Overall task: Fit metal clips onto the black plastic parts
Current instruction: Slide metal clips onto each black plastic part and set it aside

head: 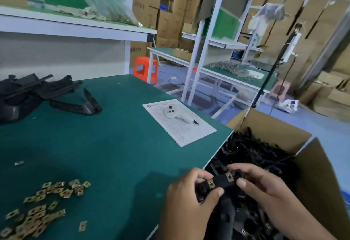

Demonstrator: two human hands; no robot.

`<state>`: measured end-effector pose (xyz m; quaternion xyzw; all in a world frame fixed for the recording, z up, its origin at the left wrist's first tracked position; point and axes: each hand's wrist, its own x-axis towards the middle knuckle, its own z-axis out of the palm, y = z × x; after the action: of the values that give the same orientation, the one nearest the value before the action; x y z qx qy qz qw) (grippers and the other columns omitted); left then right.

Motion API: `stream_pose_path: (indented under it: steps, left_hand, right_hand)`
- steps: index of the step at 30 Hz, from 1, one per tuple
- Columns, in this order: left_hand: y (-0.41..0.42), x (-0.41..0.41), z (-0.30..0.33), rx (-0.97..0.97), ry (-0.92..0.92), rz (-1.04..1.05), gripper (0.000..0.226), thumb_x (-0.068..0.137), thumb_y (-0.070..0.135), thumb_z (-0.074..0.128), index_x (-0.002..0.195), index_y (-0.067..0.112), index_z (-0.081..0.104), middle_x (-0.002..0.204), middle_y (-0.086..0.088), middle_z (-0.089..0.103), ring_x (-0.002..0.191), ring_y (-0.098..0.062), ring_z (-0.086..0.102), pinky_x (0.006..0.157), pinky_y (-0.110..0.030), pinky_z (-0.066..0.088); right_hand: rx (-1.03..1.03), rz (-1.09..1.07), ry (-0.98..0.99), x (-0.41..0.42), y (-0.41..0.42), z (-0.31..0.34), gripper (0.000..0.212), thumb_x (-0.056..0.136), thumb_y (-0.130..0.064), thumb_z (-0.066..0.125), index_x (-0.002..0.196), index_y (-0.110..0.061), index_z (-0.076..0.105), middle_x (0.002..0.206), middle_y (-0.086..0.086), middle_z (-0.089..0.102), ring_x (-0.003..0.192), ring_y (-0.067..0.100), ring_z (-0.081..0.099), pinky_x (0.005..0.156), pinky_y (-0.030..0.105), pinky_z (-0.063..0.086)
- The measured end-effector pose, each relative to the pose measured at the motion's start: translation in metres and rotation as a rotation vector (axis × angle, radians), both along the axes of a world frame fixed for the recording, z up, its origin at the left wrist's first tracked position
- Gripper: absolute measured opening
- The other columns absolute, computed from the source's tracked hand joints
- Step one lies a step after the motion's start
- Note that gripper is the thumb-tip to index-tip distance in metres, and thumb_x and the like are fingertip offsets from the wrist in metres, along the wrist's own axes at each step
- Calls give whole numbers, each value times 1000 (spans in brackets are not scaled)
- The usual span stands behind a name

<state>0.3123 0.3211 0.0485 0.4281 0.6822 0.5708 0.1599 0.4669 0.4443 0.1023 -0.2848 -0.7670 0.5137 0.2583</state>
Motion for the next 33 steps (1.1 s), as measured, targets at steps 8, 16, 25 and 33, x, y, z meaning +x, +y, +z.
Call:
stream_pose_path:
  steps: [8,16,25,33]
  left_hand:
    - [38,46,-27,-255,187,-143,30,94,52,59,121,40,52,121,22,60,115,-1,53,91,-20,41]
    - [20,14,-36,-248,230,-101,20,97,51,53,116,44,50,101,30,61,102,1,58,90,-28,50]
    - [-48,-45,11,-113,315,133,27,97,46,55,119,31,56,105,16,69,101,-3,56,95,-32,43]
    - [-167,-162,12,-251,230,556,28,100,55,48,121,38,55,104,25,66,95,6,61,91,-30,49]
  right_hand:
    - [156,-233,-368,57,37,-52,22,93,-19,69,109,-33,70,104,-19,73,98,-6,65,80,11,48]
    - [212,-325,-544,69,42,-84,24,96,-26,68,110,-45,60,109,-26,62,98,-12,57,71,4,44]
    - [313,-67,-289,-36,9,-59,31,77,-43,69,108,-43,71,98,-19,75,82,4,72,76,28,57]
    - [565,553,-250,-213,-89,-46,19,84,-53,64,103,-56,62,113,-36,60,107,-17,55,90,7,41]
